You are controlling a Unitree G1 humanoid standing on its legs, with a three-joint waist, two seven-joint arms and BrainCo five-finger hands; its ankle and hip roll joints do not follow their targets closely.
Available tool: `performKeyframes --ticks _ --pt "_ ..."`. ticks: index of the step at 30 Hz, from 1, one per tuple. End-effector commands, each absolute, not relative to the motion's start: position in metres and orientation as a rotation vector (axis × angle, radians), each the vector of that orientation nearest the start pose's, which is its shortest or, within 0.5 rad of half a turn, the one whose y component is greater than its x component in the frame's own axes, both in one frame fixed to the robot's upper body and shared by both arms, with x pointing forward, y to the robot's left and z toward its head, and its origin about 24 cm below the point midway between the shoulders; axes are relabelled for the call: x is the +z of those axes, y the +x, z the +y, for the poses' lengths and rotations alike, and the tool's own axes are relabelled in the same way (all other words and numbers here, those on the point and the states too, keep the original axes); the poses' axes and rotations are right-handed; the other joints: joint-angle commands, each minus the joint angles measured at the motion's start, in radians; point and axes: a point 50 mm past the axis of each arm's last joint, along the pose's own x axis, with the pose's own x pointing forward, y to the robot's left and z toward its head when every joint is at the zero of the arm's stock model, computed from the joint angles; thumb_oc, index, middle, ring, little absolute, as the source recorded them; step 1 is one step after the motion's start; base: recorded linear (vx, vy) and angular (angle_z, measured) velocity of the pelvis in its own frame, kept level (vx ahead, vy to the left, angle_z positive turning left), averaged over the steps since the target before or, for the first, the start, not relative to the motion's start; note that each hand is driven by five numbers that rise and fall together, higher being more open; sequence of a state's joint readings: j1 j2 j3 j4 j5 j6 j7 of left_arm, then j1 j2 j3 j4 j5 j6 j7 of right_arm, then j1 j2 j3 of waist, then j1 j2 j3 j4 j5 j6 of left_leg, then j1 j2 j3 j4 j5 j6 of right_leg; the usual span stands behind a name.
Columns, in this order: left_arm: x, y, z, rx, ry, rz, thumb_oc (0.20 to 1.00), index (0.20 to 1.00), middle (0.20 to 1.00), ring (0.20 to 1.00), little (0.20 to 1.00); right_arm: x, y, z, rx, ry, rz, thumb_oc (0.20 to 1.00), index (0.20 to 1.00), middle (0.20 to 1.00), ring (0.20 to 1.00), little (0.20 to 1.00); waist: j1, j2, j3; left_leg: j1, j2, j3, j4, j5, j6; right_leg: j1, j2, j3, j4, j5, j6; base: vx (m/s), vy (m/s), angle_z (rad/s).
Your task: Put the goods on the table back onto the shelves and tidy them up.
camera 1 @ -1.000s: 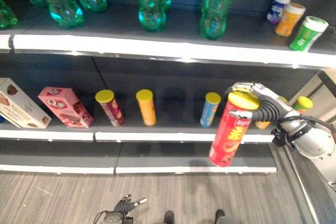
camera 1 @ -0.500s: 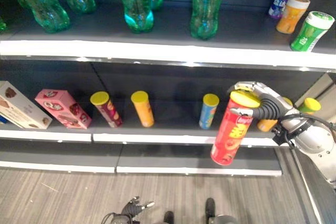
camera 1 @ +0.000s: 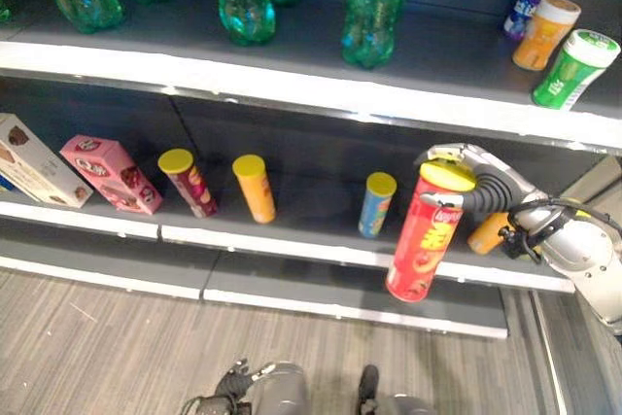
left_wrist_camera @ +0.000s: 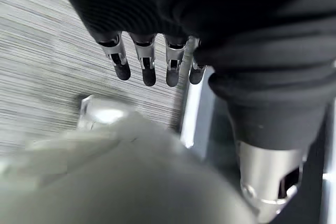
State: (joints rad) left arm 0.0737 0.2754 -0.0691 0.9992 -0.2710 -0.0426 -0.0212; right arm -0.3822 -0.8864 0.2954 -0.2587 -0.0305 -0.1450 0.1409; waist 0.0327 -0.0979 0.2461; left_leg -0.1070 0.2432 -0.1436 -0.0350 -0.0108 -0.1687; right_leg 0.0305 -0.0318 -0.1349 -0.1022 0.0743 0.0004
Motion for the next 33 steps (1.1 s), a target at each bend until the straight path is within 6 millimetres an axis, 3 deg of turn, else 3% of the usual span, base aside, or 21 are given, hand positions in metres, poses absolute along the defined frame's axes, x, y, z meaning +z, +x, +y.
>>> performKeyframes --ticks 1,4,8,9,13,16,18,21,24,27,29,33 --pt "-0.139 0.120 0.251 0.214 0.058 0.964 1.000 1.000 1.000 1.000 1.000 0.212 0.265 -0.167 0.489 -0.928 -0.653 0.200 0.200 0.200 0.200 0.200 0.034 0.030 -0.080 0.017 -0.025 -0.016 -0.042 0.081 -0.002 0.086 -0.084 0.001 0.015 -0.144 0.140 0.24 0.290 -0.18" --pt "-0.140 0.120 0.252 0.218 0.065 0.976 1.000 1.000 1.000 1.000 1.000 0.206 0.267 -0.169 0.473 -0.949 -0.627 0.200 0.200 0.200 0.200 0.200 0.029 0.041 -0.091 0.028 -0.043 0.001 -0.039 0.072 0.000 0.089 -0.115 0.005 0.015 -0.134 0.152 0.16 0.255 -0.18" --pt "-0.136 0.129 0.255 0.190 0.131 0.965 1.000 1.000 1.000 1.000 1.000 0.200 0.268 -0.159 0.474 -0.954 -0.636 0.200 0.200 0.200 0.200 0.200 0.030 0.028 -0.096 0.044 -0.121 0.077 -0.037 0.040 0.044 0.057 -0.209 0.036 0.030 -0.074 0.194 0.17 0.409 -0.34" --pt "-0.132 0.136 0.259 0.208 0.142 0.937 1.000 1.000 1.000 1.000 1.000 0.200 0.272 -0.151 0.471 -0.986 -0.656 0.200 0.200 0.200 0.200 0.200 0.033 0.024 -0.092 0.051 -0.155 0.116 -0.052 0.019 0.064 0.017 -0.247 0.040 0.040 -0.040 0.220 0.08 0.338 -0.34" --pt "-0.129 0.140 0.263 0.221 0.147 0.923 1.000 1.000 1.000 1.000 1.000 0.200 0.275 -0.143 0.474 -1.011 -0.674 0.200 0.200 0.200 0.200 0.200 0.036 0.019 -0.086 0.053 -0.182 0.134 -0.052 0.001 0.089 -0.021 -0.273 0.056 0.070 -0.002 0.233 0.05 0.206 -0.25" --pt "-0.128 0.140 0.264 0.226 0.148 0.923 1.000 1.000 1.000 1.000 1.000 0.201 0.276 -0.138 0.478 -1.020 -0.689 0.200 0.200 0.200 0.200 0.200 0.040 0.019 -0.076 0.056 -0.185 0.148 -0.052 -0.005 0.102 -0.050 -0.274 0.053 0.106 0.009 0.230 0.00 0.055 -0.16" --pt "-0.127 0.143 0.266 0.226 0.157 0.916 1.000 1.000 1.000 1.000 1.000 0.206 0.278 -0.130 0.476 -1.017 -0.725 0.200 0.200 0.200 0.200 0.200 0.037 0.015 -0.054 0.058 -0.179 0.158 -0.052 -0.013 0.101 -0.087 -0.260 0.037 0.079 0.051 0.225 -0.03 -0.030 -0.20" --pt "-0.125 0.149 0.267 0.225 0.170 0.906 1.000 1.000 1.000 1.000 1.000 0.207 0.279 -0.128 0.442 -1.004 -0.745 0.200 0.200 0.200 0.200 0.200 0.034 0.017 -0.041 0.047 -0.175 0.156 -0.052 -0.002 0.095 -0.079 -0.249 0.051 0.025 0.032 0.228 0.00 -0.042 -0.27" --pt "-0.122 0.157 0.265 0.242 0.149 0.877 1.000 1.000 1.000 1.000 1.000 0.209 0.282 -0.132 0.377 -1.024 -0.760 0.200 0.200 0.200 0.200 0.200 0.032 0.018 -0.033 0.024 -0.155 0.146 -0.052 0.009 0.072 -0.091 -0.242 0.043 0.034 0.023 0.221 -0.02 -0.103 0.09" --pt "-0.122 0.157 0.265 0.243 0.149 0.877 1.000 1.000 1.000 1.000 1.000 0.209 0.282 -0.132 0.377 -1.024 -0.760 0.200 0.200 0.200 0.200 0.200 0.031 0.018 -0.034 0.023 -0.155 0.145 -0.052 0.009 0.072 -0.091 -0.242 0.043 0.034 0.022 0.221 0.00 -0.060 0.20" --pt "-0.121 0.168 0.252 0.225 0.131 0.853 1.000 1.000 1.000 1.000 1.000 0.212 0.287 -0.132 0.299 -1.045 -0.787 0.200 0.200 0.200 0.200 0.200 0.039 0.035 -0.013 -0.010 -0.131 0.114 -0.052 0.031 0.047 -0.086 -0.227 0.009 0.038 -0.006 0.208 -0.03 -0.227 0.00" --pt "-0.125 0.163 0.249 0.229 0.128 0.877 1.000 1.000 1.000 1.000 1.000 0.213 0.294 -0.130 0.256 -1.072 -0.807 0.200 0.200 0.200 0.200 0.200 0.046 0.055 0.005 -0.033 -0.120 0.095 -0.052 0.046 0.039 -0.086 -0.218 -0.024 0.044 -0.016 0.202 -0.02 -0.083 0.44"
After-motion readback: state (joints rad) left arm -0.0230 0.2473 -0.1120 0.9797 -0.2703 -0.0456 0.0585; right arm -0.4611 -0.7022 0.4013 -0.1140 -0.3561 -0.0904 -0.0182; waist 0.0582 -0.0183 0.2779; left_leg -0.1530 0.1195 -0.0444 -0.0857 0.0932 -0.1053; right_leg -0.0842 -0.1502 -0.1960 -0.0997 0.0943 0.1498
